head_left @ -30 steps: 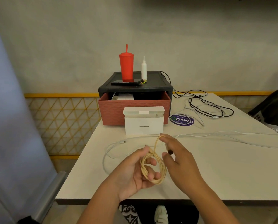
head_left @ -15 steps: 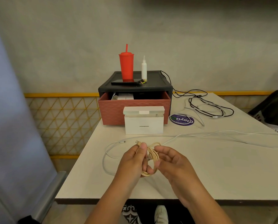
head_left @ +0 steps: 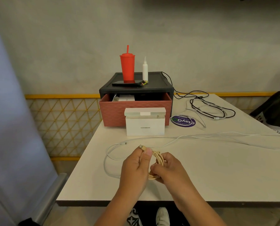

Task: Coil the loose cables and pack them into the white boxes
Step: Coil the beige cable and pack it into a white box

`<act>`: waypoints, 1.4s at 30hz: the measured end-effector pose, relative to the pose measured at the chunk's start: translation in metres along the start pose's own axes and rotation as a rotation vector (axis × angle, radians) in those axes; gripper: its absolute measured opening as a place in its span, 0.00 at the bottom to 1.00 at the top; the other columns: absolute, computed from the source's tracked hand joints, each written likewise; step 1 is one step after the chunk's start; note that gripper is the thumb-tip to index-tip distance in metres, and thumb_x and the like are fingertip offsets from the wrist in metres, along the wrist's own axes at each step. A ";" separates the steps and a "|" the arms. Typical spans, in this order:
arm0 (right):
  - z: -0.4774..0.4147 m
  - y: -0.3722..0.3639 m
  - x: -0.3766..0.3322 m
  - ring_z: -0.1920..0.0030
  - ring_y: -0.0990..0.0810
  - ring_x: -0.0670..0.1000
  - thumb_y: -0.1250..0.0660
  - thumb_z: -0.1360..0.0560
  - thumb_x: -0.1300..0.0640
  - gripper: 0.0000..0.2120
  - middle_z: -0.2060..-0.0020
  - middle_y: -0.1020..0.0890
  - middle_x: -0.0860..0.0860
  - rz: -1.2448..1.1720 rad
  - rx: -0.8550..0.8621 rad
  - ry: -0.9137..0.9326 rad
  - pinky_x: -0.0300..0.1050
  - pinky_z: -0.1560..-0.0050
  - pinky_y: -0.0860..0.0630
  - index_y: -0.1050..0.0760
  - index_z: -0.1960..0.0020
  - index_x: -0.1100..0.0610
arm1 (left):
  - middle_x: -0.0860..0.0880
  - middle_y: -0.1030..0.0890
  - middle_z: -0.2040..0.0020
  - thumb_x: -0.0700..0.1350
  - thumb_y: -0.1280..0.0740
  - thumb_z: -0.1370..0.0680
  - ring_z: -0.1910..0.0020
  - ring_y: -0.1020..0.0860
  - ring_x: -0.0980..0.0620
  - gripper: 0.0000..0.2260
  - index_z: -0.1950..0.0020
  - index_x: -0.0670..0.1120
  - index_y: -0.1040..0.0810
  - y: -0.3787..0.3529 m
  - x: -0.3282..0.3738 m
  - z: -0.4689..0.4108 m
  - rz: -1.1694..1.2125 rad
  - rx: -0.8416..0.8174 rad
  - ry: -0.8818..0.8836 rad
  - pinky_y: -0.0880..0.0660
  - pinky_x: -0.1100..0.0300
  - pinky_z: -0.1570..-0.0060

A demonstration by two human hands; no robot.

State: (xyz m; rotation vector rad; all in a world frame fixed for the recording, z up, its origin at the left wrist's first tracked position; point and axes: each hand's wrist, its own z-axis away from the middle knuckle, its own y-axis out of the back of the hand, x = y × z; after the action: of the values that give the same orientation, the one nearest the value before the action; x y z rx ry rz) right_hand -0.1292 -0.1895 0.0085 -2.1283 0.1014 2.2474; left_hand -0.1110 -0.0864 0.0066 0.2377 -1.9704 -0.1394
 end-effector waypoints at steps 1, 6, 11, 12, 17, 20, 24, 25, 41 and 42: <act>0.000 0.001 0.000 0.65 0.24 0.49 0.33 0.31 0.62 0.06 0.66 0.23 0.50 0.120 0.030 0.045 0.47 0.54 0.23 0.28 0.57 0.56 | 0.60 0.26 0.75 0.43 0.40 0.20 0.72 0.29 0.62 0.15 0.68 0.49 0.31 0.001 0.000 0.000 -0.017 0.006 -0.014 0.35 0.72 0.70; 0.007 0.004 -0.006 0.66 0.23 0.45 0.32 0.30 0.52 0.09 0.66 0.23 0.46 0.546 0.172 0.229 0.35 0.66 0.31 0.32 0.61 0.51 | 0.62 0.25 0.74 0.43 0.40 0.21 0.71 0.28 0.63 0.14 0.67 0.49 0.30 0.004 0.000 -0.002 -0.028 0.023 -0.037 0.34 0.72 0.69; 0.014 0.004 -0.011 0.73 0.35 0.46 0.45 0.22 0.46 0.19 0.73 0.33 0.46 1.021 0.132 0.382 0.36 0.71 0.39 0.42 0.70 0.49 | 0.61 0.26 0.74 0.46 0.40 0.21 0.71 0.29 0.63 0.14 0.68 0.50 0.31 0.002 -0.003 -0.002 -0.039 0.024 -0.079 0.34 0.72 0.69; 0.014 0.004 -0.011 0.73 0.35 0.46 0.45 0.21 0.47 0.20 0.74 0.33 0.46 1.009 0.100 0.412 0.37 0.72 0.39 0.42 0.70 0.50 | 0.61 0.26 0.73 0.47 0.40 0.22 0.71 0.29 0.62 0.13 0.67 0.50 0.31 0.002 -0.005 -0.003 -0.038 0.026 -0.078 0.34 0.71 0.69; 0.007 0.030 -0.016 0.74 0.26 0.44 0.34 0.26 0.53 0.17 0.77 0.25 0.50 0.545 -0.075 0.324 0.37 0.69 0.32 0.29 0.73 0.54 | 0.56 0.27 0.74 0.49 0.40 0.22 0.73 0.31 0.62 0.14 0.65 0.44 0.27 0.010 -0.006 -0.013 0.068 0.115 0.060 0.34 0.70 0.71; 0.008 0.037 -0.019 0.74 0.25 0.44 0.33 0.25 0.57 0.16 0.76 0.23 0.49 0.308 -0.154 0.248 0.35 0.68 0.29 0.28 0.72 0.57 | 0.58 0.28 0.75 0.50 0.40 0.21 0.74 0.32 0.62 0.15 0.67 0.48 0.29 0.014 -0.004 -0.017 0.053 0.123 0.073 0.34 0.68 0.71; 0.008 0.037 -0.018 0.74 0.26 0.47 0.31 0.29 0.55 0.15 0.74 0.22 0.52 0.092 -0.187 0.176 0.36 0.70 0.29 0.29 0.72 0.59 | 0.57 0.29 0.73 0.51 0.41 0.22 0.72 0.32 0.60 0.15 0.67 0.47 0.29 0.012 -0.003 -0.016 0.066 0.113 0.045 0.34 0.67 0.69; 0.007 0.038 -0.017 0.74 0.26 0.47 0.32 0.32 0.55 0.13 0.73 0.21 0.53 0.039 -0.182 0.154 0.36 0.70 0.28 0.29 0.72 0.59 | 0.57 0.29 0.73 0.51 0.41 0.22 0.71 0.32 0.60 0.15 0.67 0.47 0.29 0.011 -0.002 -0.016 0.075 0.111 0.047 0.33 0.67 0.68; -0.027 0.038 0.000 0.74 0.26 0.44 0.32 0.27 0.64 0.03 0.68 0.18 0.52 0.021 -0.092 0.052 0.36 0.71 0.28 0.20 0.54 0.60 | 0.55 0.30 0.74 0.52 0.44 0.20 0.75 0.31 0.60 0.16 0.61 0.47 0.23 -0.011 -0.025 -0.019 0.191 -0.090 0.303 0.32 0.66 0.71; -0.031 0.041 0.002 0.74 0.26 0.44 0.32 0.27 0.64 0.03 0.69 0.18 0.52 0.053 -0.069 0.048 0.36 0.71 0.28 0.19 0.55 0.61 | 0.55 0.29 0.74 0.52 0.43 0.20 0.76 0.30 0.59 0.16 0.60 0.47 0.22 -0.012 -0.028 -0.021 0.181 -0.109 0.332 0.31 0.65 0.69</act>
State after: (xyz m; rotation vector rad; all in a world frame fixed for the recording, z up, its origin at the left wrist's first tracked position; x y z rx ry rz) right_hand -0.1016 -0.2326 0.0060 -2.2410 0.0843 2.2614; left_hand -0.0794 -0.0912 -0.0123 0.0085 -1.6386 -0.0828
